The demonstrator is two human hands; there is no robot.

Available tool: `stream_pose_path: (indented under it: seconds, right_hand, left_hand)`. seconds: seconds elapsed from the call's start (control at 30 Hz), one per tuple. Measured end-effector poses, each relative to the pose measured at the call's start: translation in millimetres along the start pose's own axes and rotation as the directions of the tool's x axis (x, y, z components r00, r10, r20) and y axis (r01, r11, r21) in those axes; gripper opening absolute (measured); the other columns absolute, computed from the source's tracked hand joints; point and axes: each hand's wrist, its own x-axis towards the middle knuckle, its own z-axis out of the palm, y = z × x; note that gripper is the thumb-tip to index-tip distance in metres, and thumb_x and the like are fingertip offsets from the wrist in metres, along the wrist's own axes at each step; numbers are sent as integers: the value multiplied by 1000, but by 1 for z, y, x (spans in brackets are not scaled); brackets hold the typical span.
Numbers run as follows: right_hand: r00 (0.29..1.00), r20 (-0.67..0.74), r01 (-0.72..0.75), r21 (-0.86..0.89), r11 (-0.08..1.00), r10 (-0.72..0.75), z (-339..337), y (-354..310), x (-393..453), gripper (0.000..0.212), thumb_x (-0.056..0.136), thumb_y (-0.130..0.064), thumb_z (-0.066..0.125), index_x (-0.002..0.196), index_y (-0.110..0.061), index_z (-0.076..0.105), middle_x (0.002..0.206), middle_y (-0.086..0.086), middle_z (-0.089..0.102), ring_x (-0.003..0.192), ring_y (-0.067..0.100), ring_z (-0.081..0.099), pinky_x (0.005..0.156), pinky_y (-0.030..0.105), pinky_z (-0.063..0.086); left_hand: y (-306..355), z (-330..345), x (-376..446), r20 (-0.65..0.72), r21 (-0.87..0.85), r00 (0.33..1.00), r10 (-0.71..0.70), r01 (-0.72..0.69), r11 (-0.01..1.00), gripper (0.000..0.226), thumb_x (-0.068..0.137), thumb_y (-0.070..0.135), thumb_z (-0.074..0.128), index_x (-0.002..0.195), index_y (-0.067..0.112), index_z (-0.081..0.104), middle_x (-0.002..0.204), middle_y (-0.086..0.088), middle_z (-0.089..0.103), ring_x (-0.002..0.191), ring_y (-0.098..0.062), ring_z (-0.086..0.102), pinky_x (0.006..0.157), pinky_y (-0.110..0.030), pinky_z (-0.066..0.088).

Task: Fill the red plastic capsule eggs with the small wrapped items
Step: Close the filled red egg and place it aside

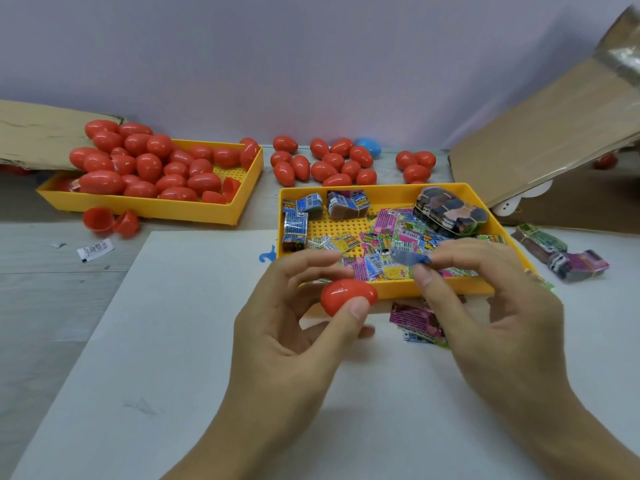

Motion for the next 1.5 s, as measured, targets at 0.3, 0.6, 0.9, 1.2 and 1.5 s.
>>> stream_pose_path:
  seconds: [0.3,0.6,0.9,1.2,1.5]
  right_hand:
    - [982,188,-40,216,975,-2,2,-9,-13,18,93,-30,55,82,-20,67,82,-1,64,85,25,60,72,37,46]
    - [970,235,-138,328,934,60,1,-11,-13,17,87,-36,60,76,-24,65,76,7,58,75,33,54,66,47,44]
    - [967,234,-181,362,915,99,3,-11,-13,32,85,-53,66,76,-23,69,76,8,64,73,37,57,66,50,46]
    - [945,305,-241,414,878,116,4,-14,-11,17,80,-38,72,83,-21,72,81,1,69,75,28,60,67,34,48]
    - [943,286,-287,439,851,170,0,-18,-10,17,75,-38,71,77,-20,72,77,11,67,71,37,56,57,49,45]
  left_hand:
    - [0,0,-2,52,-17,998,37,-37,999,31,85,-1,61,107,19,70,107,-10,71,95,-27,72,76,-30,60]
    - [5,1,-5,116,147,993,9,-26,989,29,88,35,58,95,14,76,103,2,65,105,-27,64,74,-31,60]
    - [2,1,-1,161,79,987,-11,-2,997,19,81,26,68,78,8,75,98,-4,66,90,-14,65,70,-22,55]
    - [1,1,2,181,-48,977,-113,124,991,22,84,29,62,81,13,77,104,1,65,94,-16,69,77,-30,60]
    - [0,2,-1,45,57,998,52,-54,997,13,79,20,72,86,13,80,100,-2,67,83,-15,67,70,-31,62]
